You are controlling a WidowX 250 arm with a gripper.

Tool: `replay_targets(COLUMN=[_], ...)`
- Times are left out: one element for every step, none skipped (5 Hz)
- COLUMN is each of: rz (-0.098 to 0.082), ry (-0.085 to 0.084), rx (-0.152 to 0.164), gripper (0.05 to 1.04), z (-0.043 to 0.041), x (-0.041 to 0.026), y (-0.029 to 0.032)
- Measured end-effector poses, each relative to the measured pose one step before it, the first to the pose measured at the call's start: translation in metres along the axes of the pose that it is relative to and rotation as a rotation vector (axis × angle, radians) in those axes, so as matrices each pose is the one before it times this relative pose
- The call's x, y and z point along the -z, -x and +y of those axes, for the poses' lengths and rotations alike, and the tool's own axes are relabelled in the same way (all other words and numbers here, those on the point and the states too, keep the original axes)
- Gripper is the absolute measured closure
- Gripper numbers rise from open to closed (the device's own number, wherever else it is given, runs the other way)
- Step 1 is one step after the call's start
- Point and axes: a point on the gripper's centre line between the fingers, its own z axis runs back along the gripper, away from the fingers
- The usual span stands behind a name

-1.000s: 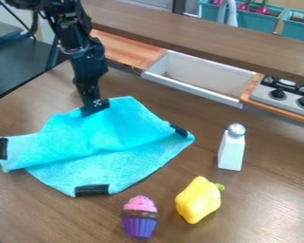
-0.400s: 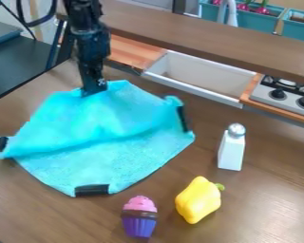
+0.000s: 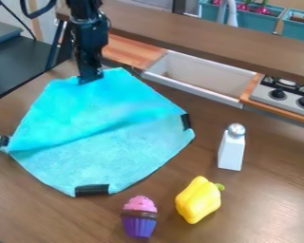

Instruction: Unfold the fabric to the left

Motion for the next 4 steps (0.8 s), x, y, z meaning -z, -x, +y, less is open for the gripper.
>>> replay_targets(rz=[-0.0015,0.0156,-0.0013,-0.0301], ry=[-0.0203,-0.0162,-0.0533,-0.0668], rx=[-0.0069,0.0076,0.0428,0.0811], gripper=[1.035,1.035,1.035,1.035], z=[0.00854,0.00762,0.00664,0.00148], x=[-0.00632,0.00645,-0.00430,-0.00201], y=[-0.00500,-0.00390,-0.00646,-0.01473])
